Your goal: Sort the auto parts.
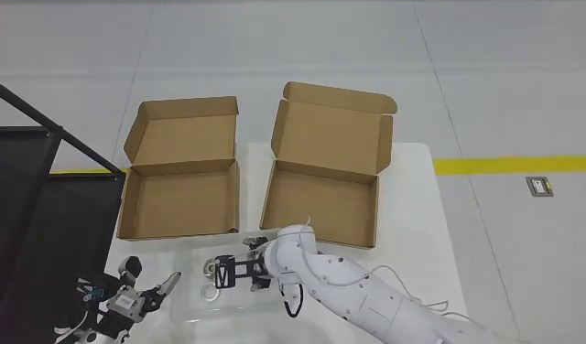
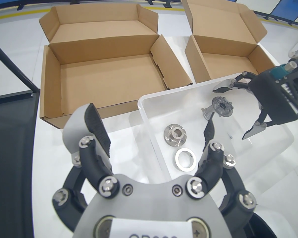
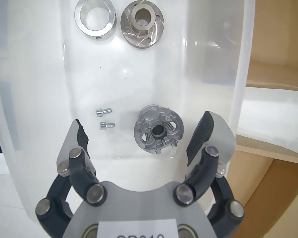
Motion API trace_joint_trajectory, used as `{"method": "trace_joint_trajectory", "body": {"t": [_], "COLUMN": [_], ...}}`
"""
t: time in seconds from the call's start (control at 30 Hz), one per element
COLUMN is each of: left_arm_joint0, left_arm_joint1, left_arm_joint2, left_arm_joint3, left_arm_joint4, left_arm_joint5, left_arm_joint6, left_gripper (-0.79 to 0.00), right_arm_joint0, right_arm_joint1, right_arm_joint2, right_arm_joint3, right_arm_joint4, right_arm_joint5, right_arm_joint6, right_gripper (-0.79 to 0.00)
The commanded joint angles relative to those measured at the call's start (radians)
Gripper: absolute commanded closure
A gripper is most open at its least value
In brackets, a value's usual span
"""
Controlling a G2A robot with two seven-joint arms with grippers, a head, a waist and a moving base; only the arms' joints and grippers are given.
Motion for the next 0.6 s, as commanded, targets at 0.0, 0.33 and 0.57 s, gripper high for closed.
{"method": "trace_joint_trajectory", "body": {"t": [0.0, 0.33, 0.57], "left_arm_joint0": [0.000, 0.000, 0.000], "left_arm_joint1": [0.000, 0.000, 0.000], "left_arm_joint2": [0.000, 0.000, 0.000], "left_arm_joint3": [0.000, 0.000, 0.000], "left_arm_joint4": [0.000, 0.000, 0.000], "left_arm_joint5": [0.000, 0.000, 0.000], "left_arm_joint6": [0.000, 0.000, 0.000], "left_gripper": [-0.785, -0.785, -0.785], "right_arm_joint0": [0.009, 0.038, 0.043], "right_arm_joint1": [-0.010, -0.048, -0.055], "right_arm_joint2": [-0.003, -0.012, -0.005], "right_arm_joint3": [0.028, 0.137, 0.175], "right_arm_joint4": [0.003, -0.022, -0.061], "right_arm_joint5": [-0.005, -0.033, -0.033], "right_arm_joint6": [-0.011, -0.079, -0.126], "right_gripper": [-0.785, -0.391, -0.135]}}
